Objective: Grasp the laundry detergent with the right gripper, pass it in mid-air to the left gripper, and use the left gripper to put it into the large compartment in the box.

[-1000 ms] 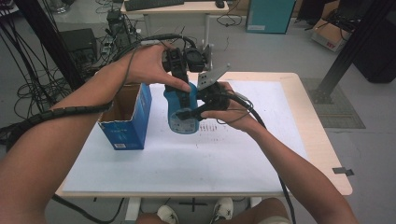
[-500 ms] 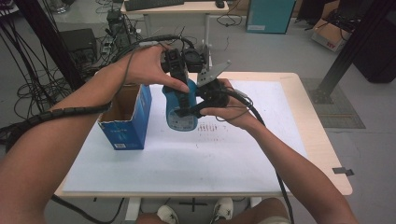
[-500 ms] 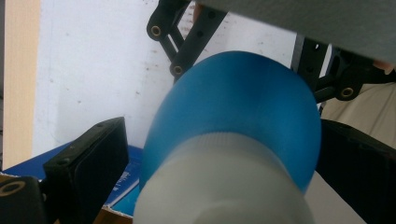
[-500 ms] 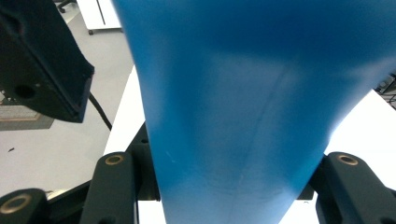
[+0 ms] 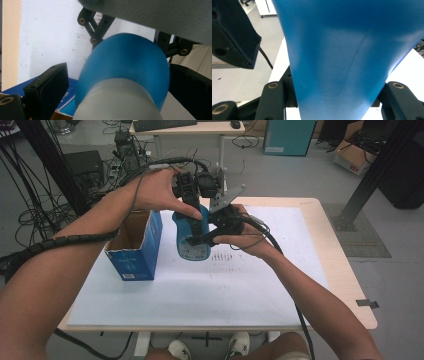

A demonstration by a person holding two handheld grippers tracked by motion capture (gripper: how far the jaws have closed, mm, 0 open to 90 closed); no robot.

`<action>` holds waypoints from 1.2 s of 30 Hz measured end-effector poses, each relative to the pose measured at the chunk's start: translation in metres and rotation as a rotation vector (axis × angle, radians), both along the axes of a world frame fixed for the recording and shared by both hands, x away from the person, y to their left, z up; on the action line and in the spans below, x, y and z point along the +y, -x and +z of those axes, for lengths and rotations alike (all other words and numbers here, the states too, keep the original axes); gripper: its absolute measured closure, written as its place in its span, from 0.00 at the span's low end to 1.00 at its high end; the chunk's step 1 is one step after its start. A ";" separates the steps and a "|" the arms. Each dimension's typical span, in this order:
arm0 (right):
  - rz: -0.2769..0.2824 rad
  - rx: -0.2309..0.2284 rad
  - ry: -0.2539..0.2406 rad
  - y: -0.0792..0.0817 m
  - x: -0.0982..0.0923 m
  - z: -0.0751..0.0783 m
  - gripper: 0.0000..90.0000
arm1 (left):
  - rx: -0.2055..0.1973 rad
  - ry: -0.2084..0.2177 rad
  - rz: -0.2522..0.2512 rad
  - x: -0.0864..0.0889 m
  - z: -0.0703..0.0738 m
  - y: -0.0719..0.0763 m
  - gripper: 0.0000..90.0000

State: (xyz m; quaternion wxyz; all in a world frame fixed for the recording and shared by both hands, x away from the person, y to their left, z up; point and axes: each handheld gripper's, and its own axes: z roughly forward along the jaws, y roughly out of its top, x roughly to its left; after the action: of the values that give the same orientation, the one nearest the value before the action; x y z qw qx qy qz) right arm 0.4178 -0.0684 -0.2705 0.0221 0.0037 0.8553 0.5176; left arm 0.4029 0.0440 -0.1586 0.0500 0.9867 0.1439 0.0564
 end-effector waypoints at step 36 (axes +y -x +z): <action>0.013 -0.003 0.005 0.004 0.002 0.002 0.49 | 0.013 -0.001 0.001 0.001 0.002 0.004 0.06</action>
State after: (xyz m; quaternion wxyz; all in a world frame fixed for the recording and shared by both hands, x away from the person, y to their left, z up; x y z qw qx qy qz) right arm 0.4137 -0.0668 -0.2684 0.0199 -0.0024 0.8566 0.5157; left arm 0.3989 0.0446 -0.1568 0.0487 0.9870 0.1446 0.0501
